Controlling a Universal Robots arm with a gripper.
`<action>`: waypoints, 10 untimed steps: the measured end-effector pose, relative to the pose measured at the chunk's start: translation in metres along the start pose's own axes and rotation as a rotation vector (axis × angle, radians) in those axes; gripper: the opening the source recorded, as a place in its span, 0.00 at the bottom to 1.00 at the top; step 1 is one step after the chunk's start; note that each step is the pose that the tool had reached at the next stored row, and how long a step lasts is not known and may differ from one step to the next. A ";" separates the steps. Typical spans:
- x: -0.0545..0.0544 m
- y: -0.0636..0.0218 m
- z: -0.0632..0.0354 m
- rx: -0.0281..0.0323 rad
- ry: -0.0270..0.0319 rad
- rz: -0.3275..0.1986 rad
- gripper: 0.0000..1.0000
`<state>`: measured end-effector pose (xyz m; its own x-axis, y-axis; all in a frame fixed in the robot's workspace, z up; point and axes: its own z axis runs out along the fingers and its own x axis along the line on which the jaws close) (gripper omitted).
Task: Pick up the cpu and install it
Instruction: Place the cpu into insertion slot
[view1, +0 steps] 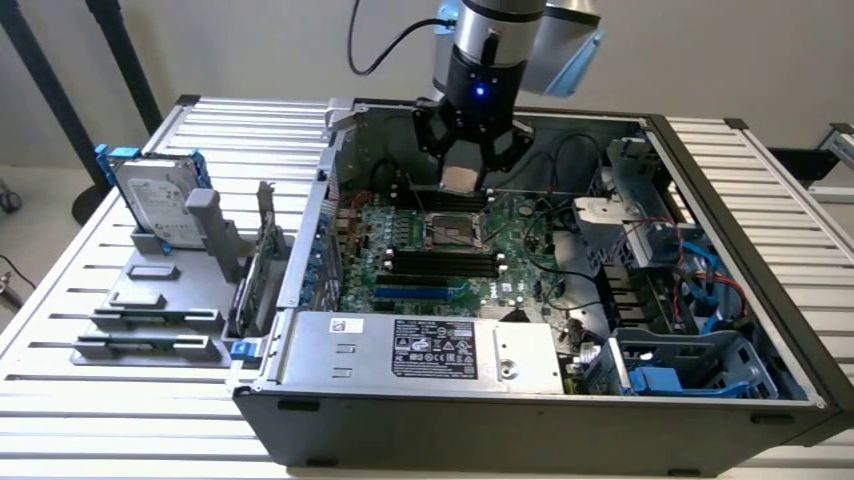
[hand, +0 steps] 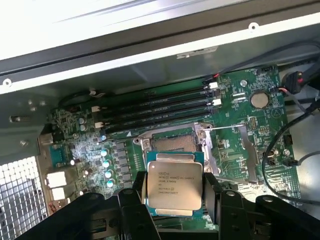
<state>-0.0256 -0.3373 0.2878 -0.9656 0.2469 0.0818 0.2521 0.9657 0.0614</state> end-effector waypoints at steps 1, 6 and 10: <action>0.000 0.0000 0.0010 -0.0015 -0.0011 0.018 0.55; -0.001 -0.0004 0.0061 -0.0089 -0.0067 0.110 0.55; -0.001 -0.0006 0.0101 -0.0149 -0.0110 0.181 0.55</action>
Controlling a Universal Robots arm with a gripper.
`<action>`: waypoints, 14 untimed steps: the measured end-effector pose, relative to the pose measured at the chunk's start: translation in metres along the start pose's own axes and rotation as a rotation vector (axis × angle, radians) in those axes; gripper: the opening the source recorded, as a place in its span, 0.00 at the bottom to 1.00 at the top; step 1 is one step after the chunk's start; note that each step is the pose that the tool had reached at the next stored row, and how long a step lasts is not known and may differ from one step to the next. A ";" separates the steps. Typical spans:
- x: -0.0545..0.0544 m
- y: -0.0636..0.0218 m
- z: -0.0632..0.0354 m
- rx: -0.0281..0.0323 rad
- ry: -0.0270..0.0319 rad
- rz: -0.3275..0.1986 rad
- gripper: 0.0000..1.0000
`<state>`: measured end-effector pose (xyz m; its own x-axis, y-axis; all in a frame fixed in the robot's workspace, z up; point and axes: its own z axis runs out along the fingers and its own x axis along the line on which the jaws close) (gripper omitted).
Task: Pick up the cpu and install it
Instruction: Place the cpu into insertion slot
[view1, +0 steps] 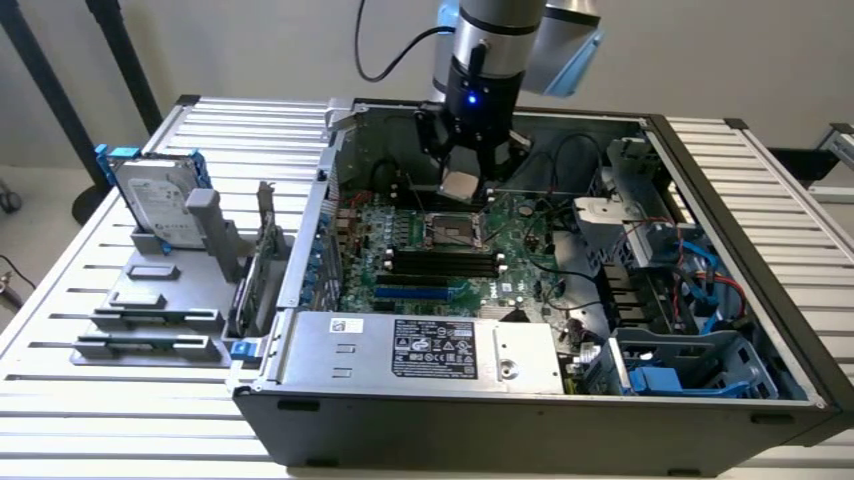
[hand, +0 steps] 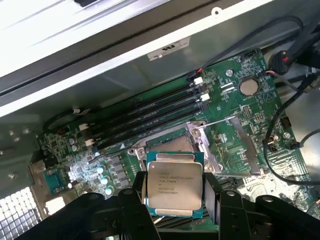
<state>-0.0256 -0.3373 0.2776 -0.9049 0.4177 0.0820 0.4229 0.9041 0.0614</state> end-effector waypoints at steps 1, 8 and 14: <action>0.000 -0.0001 0.0010 -0.0014 -0.0011 0.018 0.55; -0.001 -0.0005 0.0074 -0.0117 -0.0086 0.144 0.55; -0.001 -0.0009 0.0139 -0.0207 -0.0153 0.254 0.55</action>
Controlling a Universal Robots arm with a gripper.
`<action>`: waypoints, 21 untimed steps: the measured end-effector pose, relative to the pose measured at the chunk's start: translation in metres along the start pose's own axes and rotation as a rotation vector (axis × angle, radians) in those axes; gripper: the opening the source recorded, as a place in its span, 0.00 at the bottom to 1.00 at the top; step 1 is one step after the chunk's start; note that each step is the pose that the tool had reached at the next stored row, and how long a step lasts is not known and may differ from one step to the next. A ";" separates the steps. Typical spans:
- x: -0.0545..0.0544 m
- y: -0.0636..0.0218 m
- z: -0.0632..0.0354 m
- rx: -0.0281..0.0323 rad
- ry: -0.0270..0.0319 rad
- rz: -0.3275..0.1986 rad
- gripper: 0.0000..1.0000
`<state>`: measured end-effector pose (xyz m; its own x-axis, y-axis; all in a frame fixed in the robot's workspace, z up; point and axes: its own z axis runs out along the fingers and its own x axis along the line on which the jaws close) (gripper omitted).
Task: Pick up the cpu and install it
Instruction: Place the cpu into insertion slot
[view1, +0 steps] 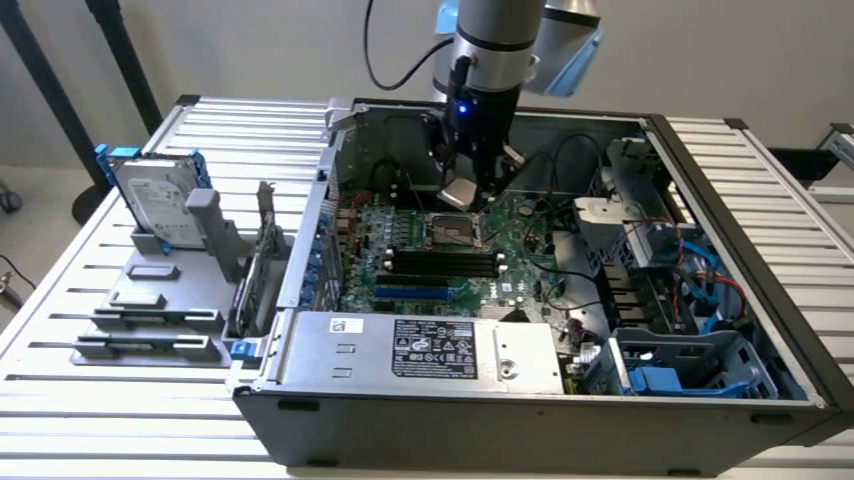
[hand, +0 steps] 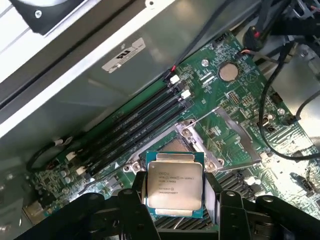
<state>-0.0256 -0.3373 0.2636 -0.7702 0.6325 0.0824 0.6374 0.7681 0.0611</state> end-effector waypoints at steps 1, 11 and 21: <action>0.000 -0.0001 0.0012 -0.0015 -0.0011 0.018 0.55; -0.001 -0.0007 0.0123 -0.0165 -0.0122 0.199 0.55; -0.002 -0.0013 0.0207 -0.0300 -0.0220 0.380 0.55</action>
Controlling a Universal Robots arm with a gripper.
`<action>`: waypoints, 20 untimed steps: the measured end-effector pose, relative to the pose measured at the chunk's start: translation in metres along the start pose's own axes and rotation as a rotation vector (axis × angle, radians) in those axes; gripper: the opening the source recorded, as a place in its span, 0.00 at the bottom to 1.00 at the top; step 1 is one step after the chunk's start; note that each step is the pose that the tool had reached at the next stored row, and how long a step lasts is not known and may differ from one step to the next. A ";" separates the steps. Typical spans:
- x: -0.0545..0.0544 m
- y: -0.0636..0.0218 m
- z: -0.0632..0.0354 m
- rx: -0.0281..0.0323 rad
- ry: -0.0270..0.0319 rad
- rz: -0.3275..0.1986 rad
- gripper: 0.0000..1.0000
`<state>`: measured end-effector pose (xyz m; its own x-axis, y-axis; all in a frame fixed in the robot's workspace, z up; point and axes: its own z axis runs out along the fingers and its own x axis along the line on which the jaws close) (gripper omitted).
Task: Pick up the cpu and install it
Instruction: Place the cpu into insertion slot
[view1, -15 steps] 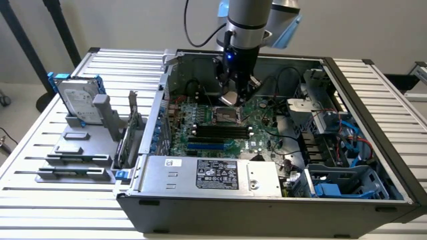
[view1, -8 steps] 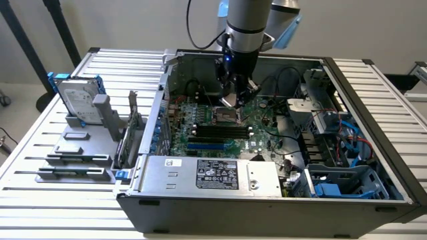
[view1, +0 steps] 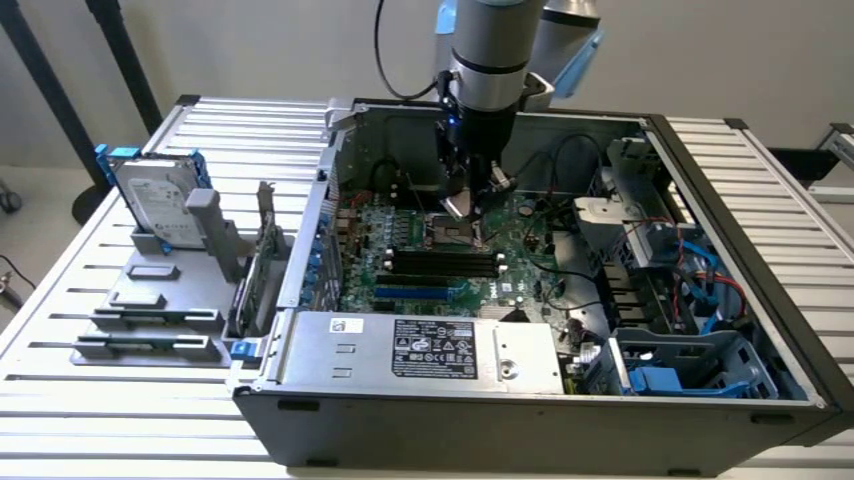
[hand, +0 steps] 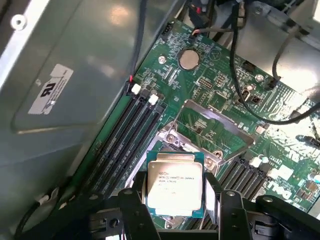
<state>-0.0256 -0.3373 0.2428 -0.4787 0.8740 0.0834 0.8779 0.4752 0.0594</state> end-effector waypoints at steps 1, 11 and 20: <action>0.000 0.0000 0.0009 -0.0016 -0.0011 0.018 0.55; -0.001 -0.0005 0.0091 -0.0165 -0.0118 0.199 0.55; -0.001 -0.0018 0.0129 -0.0285 -0.0206 0.344 0.55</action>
<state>-0.0268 -0.3374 0.2298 -0.1545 0.9845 0.0833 0.9869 0.1498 0.0591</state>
